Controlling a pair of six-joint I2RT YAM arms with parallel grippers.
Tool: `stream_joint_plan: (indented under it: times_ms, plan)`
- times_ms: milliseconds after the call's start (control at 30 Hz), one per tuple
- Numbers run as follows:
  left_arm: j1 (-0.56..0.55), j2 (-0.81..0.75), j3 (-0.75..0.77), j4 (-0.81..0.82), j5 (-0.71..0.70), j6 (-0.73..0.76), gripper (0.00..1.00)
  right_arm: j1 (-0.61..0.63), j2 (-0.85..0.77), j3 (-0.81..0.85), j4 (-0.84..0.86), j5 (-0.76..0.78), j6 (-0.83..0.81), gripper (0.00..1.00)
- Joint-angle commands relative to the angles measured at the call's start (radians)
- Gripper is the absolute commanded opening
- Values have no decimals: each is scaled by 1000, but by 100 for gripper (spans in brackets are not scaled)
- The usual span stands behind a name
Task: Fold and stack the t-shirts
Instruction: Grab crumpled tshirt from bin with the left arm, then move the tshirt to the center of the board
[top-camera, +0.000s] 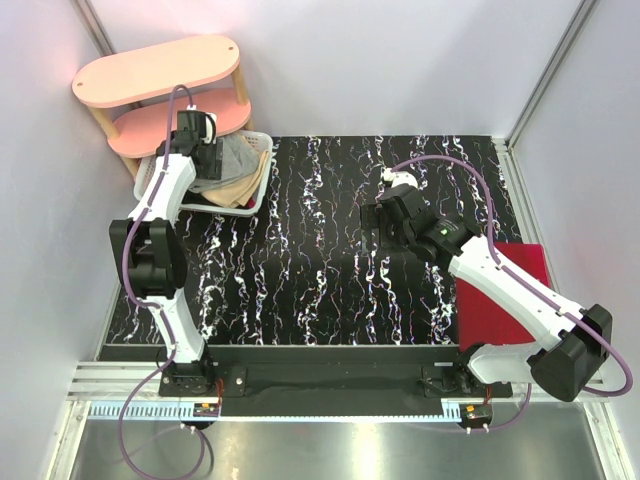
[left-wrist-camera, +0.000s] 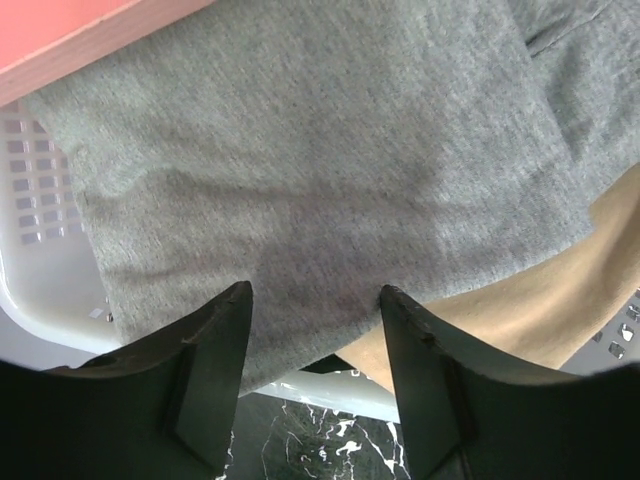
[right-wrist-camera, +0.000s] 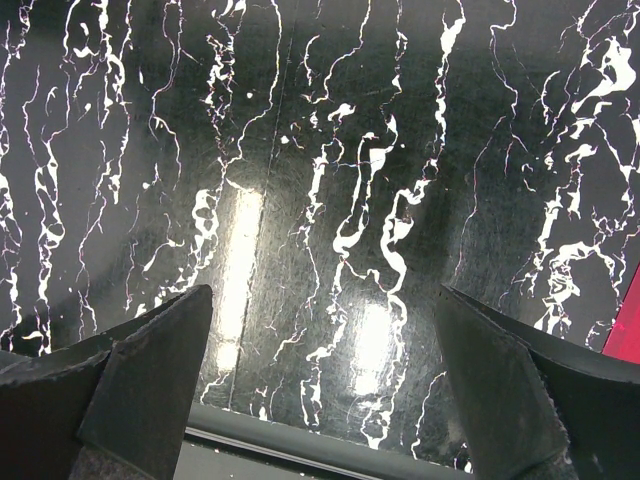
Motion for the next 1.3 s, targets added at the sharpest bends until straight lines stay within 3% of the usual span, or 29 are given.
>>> stream_joint_plan:
  times_ms: [0,300,333,400,433,633,800,1100,1267]
  plan:
    - [1,6,-19,66,-4,28,57,9,-17,13,-1,38,13,100]
    - [0,3,-50,80,4,55,42,7,-32,2,-7,50,28,100]
    - [1,3,-52,80,14,63,35,9,-36,-1,-5,50,27,99]
    - [0,-2,-55,78,21,66,4,9,-42,-8,-5,53,30,99]
    - [0,-8,-56,77,22,65,0,9,-43,-10,-7,53,30,98]
    - [0,-106,13,16,103,40,0,9,-63,-21,-7,64,31,97]
    - [-74,-248,215,-142,182,80,0,9,-69,-15,-8,85,20,96]
    - [-549,-488,313,-288,42,209,0,9,-60,-10,10,123,14,94]
    - [-620,-537,358,-348,117,224,0,9,-98,-22,10,139,37,90]
